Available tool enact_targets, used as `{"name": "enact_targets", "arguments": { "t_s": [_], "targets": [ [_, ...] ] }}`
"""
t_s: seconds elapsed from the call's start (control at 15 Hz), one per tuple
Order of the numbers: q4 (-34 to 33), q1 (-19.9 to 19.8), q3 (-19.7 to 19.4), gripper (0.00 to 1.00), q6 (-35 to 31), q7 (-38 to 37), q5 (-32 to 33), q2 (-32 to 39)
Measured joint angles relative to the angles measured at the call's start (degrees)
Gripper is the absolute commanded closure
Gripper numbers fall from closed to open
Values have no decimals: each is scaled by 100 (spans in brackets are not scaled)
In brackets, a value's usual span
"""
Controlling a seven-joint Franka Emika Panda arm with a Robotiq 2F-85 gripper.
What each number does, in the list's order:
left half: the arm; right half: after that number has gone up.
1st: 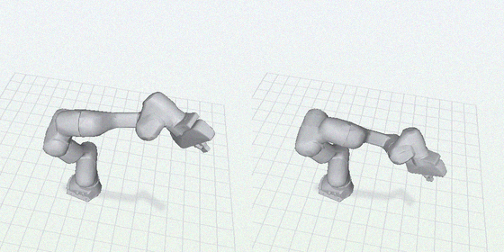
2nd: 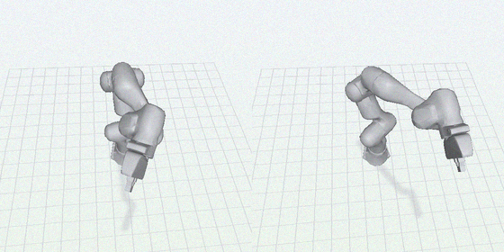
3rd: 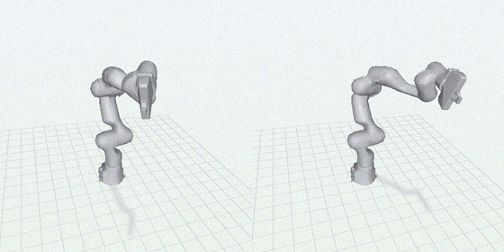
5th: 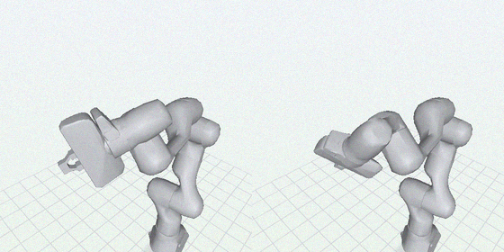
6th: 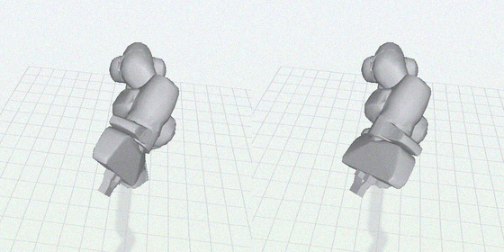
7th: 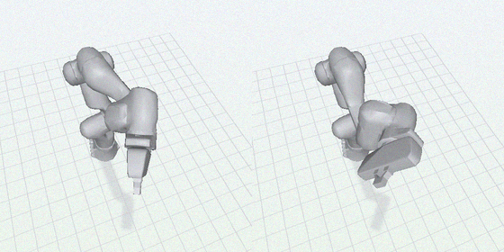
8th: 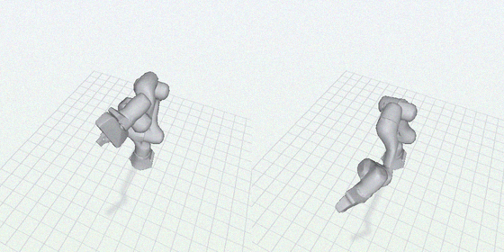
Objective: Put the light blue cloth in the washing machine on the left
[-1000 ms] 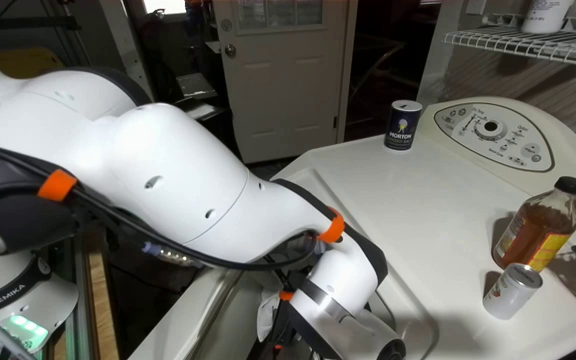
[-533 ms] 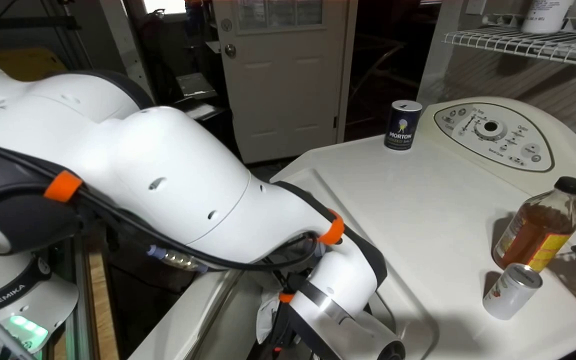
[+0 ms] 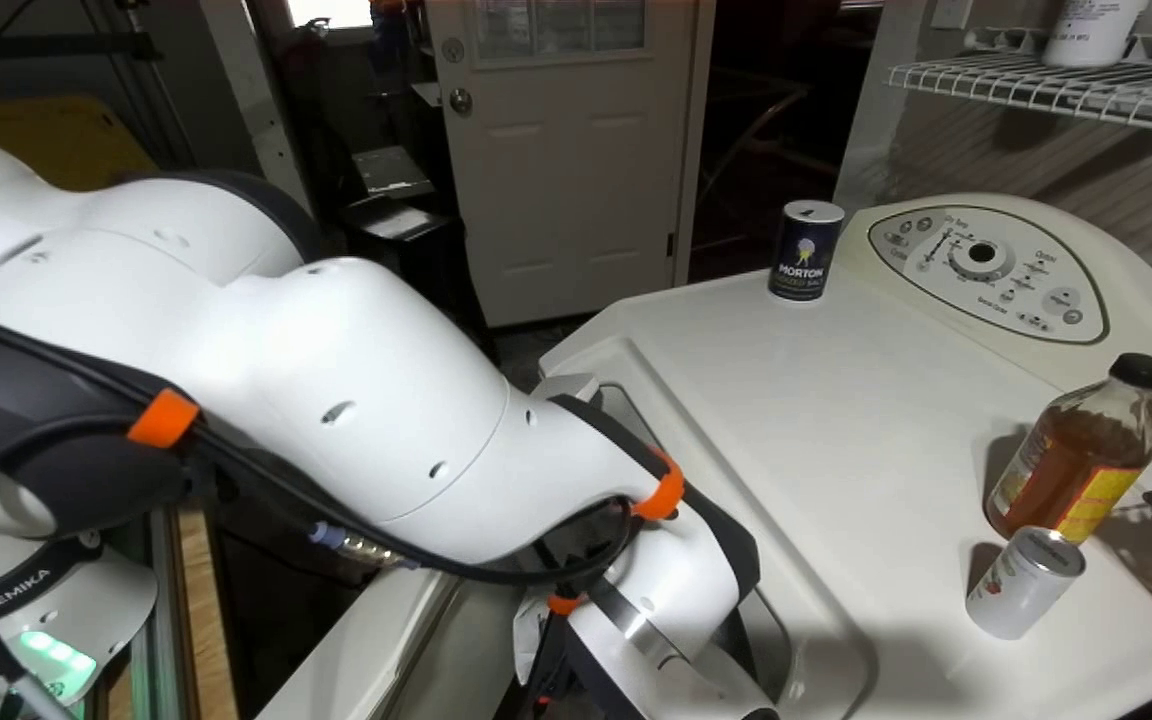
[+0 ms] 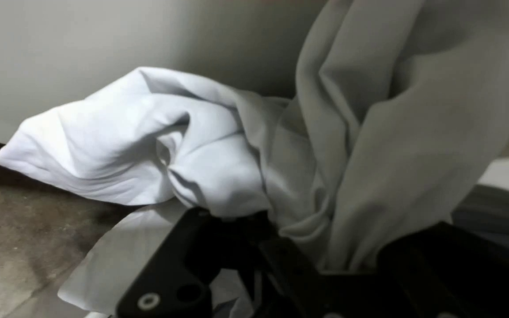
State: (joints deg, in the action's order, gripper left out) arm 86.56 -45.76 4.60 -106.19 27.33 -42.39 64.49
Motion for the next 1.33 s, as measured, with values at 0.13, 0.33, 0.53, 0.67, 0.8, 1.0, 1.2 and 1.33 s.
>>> {"name": "enact_targets", "arguments": {
  "t_s": [0.13,0.33,0.53,0.67,0.8,1.0,1.2,1.33],
  "targets": [
    [-1,-75,80,96,0,318,-357,100],
    [-1,-191,205,96,65,813,-947,197],
    [2,-230,272,96,128,1369,-1574,283],
    [20,-215,276,96,129,1782,-1920,344],
    [43,-193,264,96,116,2255,-2252,408],
    [137,-184,243,96,114,3069,-2861,428],
    [189,-161,180,85,368,3484,-3163,425],
    [189,-141,159,85,433,3533,-3170,424]
  ]
}}
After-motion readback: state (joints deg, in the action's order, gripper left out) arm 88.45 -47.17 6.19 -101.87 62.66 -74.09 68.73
